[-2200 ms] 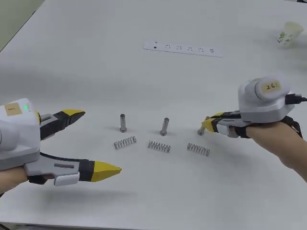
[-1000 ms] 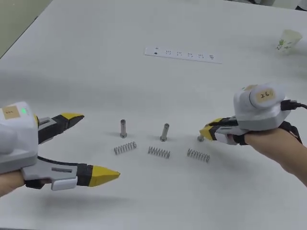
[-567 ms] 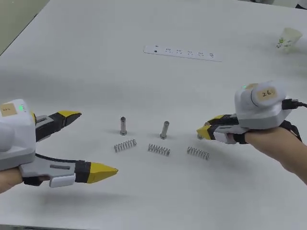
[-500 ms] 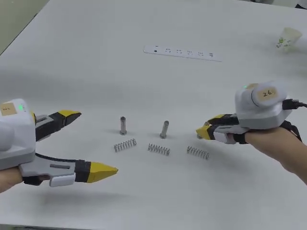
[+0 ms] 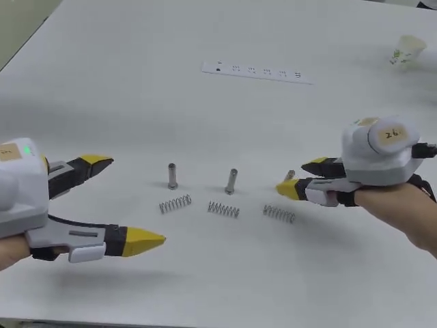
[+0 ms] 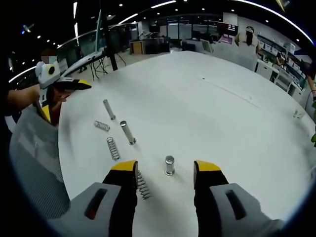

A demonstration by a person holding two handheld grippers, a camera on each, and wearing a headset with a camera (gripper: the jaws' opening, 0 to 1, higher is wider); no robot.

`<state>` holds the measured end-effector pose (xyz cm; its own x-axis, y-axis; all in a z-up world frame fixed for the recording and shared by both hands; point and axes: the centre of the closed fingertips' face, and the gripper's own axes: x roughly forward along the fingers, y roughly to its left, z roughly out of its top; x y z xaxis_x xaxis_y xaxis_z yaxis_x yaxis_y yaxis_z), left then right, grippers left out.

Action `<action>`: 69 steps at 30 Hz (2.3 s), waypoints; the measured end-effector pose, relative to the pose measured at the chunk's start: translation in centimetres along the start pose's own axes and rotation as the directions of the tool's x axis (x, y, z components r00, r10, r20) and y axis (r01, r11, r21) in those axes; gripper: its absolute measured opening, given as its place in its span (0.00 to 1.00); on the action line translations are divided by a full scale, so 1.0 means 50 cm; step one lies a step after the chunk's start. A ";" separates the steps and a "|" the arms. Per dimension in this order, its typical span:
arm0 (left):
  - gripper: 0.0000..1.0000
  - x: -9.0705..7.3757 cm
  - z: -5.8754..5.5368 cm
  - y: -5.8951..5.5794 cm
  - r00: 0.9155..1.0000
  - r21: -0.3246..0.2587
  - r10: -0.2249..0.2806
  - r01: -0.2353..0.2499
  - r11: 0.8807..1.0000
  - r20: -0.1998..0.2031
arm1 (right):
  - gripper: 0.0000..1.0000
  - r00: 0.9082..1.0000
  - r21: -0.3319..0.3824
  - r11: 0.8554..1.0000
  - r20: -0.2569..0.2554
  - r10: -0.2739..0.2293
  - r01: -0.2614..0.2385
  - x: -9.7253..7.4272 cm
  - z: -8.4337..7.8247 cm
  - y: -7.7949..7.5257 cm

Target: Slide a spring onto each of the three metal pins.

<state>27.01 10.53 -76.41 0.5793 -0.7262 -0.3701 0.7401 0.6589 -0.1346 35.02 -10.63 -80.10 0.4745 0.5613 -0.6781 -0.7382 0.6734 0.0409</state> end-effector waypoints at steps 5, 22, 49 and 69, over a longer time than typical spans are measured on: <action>0.98 0.000 0.000 0.000 1.000 -0.001 -0.002 0.002 1.000 -0.001 | 0.51 1.000 -0.006 1.000 0.001 0.001 -0.001 -0.008 -0.009 0.002; 0.98 -0.003 0.001 0.005 1.000 -0.002 0.002 -0.002 1.000 -0.001 | 0.49 0.999 -0.055 0.998 -0.036 0.035 -0.037 -0.032 -0.041 0.024; 0.98 -0.010 0.003 -0.006 1.000 -0.004 -0.023 0.023 1.000 0.013 | 0.28 0.969 -0.249 0.951 -0.205 0.134 -0.184 -0.006 -0.087 0.079; 0.98 -0.015 -0.003 -0.014 0.999 -0.006 -0.033 0.033 0.999 0.008 | 0.18 0.940 -0.312 0.920 -0.315 0.134 -0.236 0.033 -0.109 0.077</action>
<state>26.00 10.64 -76.16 0.5577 -0.7489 -0.3580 0.7564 0.6362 -0.1524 30.35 -9.76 -85.05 0.1960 0.4661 -0.8628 -0.9409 0.3373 -0.0315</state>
